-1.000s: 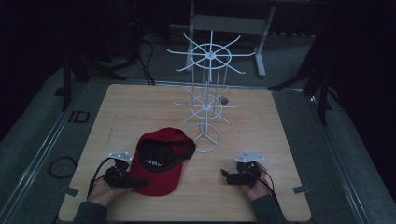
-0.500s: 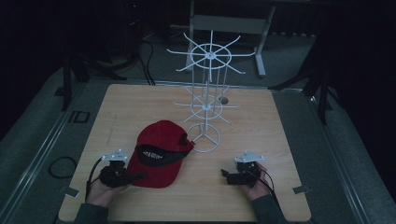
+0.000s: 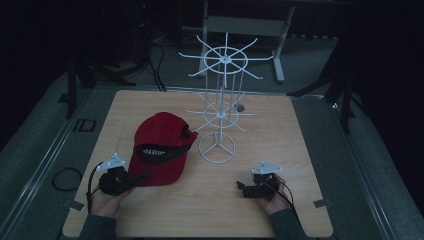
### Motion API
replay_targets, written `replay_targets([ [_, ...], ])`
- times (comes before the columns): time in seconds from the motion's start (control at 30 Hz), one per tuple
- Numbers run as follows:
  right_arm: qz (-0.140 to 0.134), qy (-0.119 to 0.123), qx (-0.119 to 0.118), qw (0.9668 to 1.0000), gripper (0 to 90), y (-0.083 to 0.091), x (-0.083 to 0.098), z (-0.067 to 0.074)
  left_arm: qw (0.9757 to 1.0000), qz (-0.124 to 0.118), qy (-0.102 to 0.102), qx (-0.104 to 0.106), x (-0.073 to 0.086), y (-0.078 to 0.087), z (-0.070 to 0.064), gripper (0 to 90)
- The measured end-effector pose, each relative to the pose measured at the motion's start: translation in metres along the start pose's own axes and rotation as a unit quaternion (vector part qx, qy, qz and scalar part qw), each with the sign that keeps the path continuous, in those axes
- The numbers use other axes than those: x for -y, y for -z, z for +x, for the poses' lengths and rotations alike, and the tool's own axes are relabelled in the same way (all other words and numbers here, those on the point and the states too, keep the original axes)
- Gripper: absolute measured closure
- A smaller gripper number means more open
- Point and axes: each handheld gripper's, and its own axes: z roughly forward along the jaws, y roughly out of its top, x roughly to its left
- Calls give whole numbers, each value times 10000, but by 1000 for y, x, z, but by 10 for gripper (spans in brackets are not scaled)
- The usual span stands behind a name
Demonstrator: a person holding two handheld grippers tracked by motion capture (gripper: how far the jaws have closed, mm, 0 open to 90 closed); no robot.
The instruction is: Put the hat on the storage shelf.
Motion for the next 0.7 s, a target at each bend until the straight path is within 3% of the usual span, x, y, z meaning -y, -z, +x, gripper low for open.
replay_targets([
  [0.17, 0, 0, -1, 10000, 163, 0, 0, 0, 9995, -220, 0, -209, -4, 2, 1, 851],
  [0.37, 0, 0, 0, 10000, 163, 0, 0, 0, 9989, -329, -88, -311, -9, 3, 0, 850],
  [0.7, 0, 2, -2, 10000, 163, 0, 0, 0, 9949, -744, -167, -662, -22, 12, -1, 851],
])
